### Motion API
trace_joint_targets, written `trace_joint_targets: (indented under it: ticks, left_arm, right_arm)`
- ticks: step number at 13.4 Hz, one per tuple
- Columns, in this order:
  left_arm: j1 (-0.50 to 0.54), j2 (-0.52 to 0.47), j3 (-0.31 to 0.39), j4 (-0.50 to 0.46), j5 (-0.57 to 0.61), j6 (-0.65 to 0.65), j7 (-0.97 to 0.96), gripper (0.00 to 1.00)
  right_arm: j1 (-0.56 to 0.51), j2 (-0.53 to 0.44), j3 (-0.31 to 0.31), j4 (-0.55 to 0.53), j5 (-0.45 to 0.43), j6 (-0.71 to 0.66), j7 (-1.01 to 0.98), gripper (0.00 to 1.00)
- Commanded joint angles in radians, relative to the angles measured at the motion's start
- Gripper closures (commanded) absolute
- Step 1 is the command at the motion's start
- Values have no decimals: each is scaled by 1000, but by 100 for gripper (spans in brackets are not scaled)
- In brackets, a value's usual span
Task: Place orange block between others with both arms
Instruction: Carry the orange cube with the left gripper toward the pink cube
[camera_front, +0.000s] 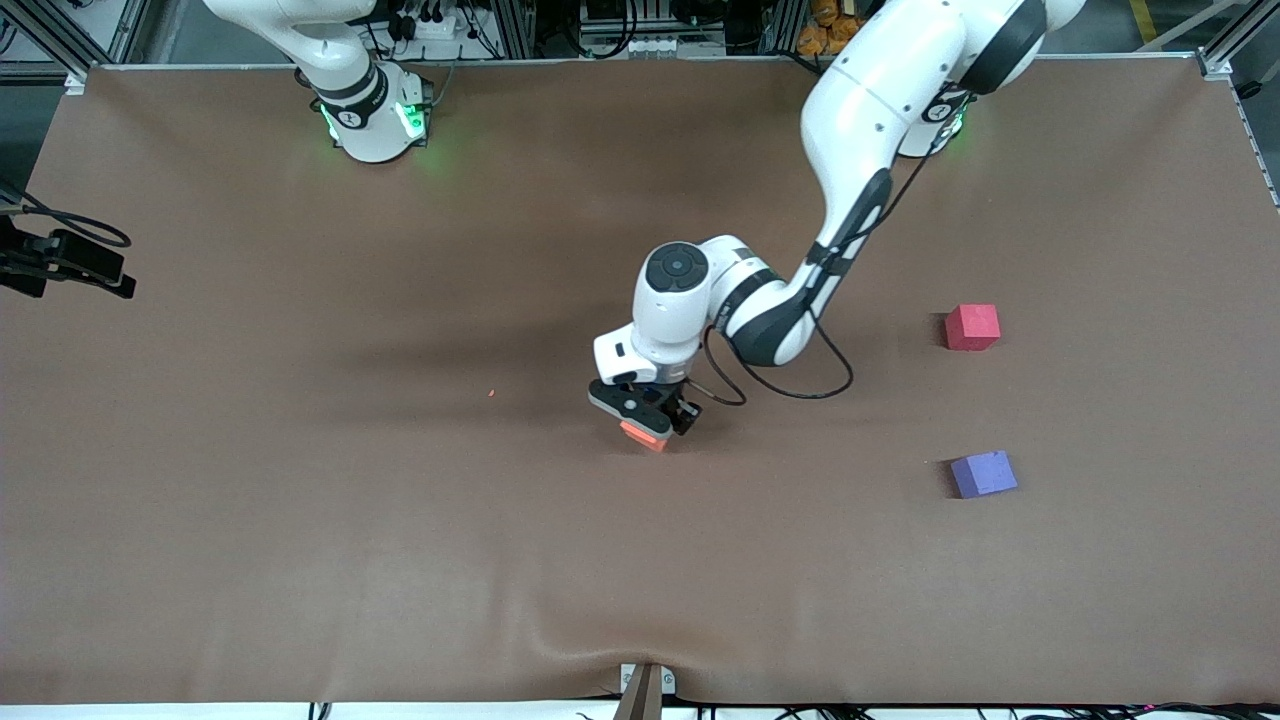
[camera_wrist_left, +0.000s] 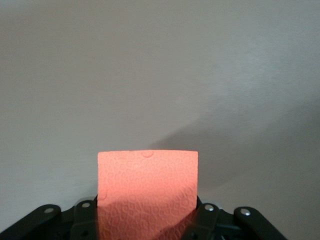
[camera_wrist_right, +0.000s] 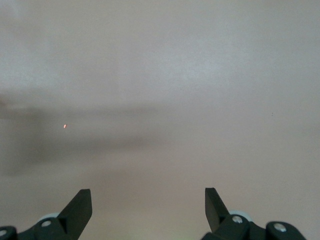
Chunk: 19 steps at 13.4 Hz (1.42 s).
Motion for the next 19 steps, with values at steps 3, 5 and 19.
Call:
trace_joint_targets:
  ticks: [3, 5, 19]
  left_arm:
    - [409, -109, -320, -18, -11, -250, 171, 100]
    - [502, -179, -387, -24, -11, -407, 168, 100]
    - [769, -338, -388, -125, -65, -760, 134, 100]
  right_arm:
    - [-19, 0, 10, 8, -2, -12, -7, 0]
    - [-19, -1, 10, 8, -2, -12, -7, 0]
    - [-16, -1, 9, 10, -8, -15, -6, 0]
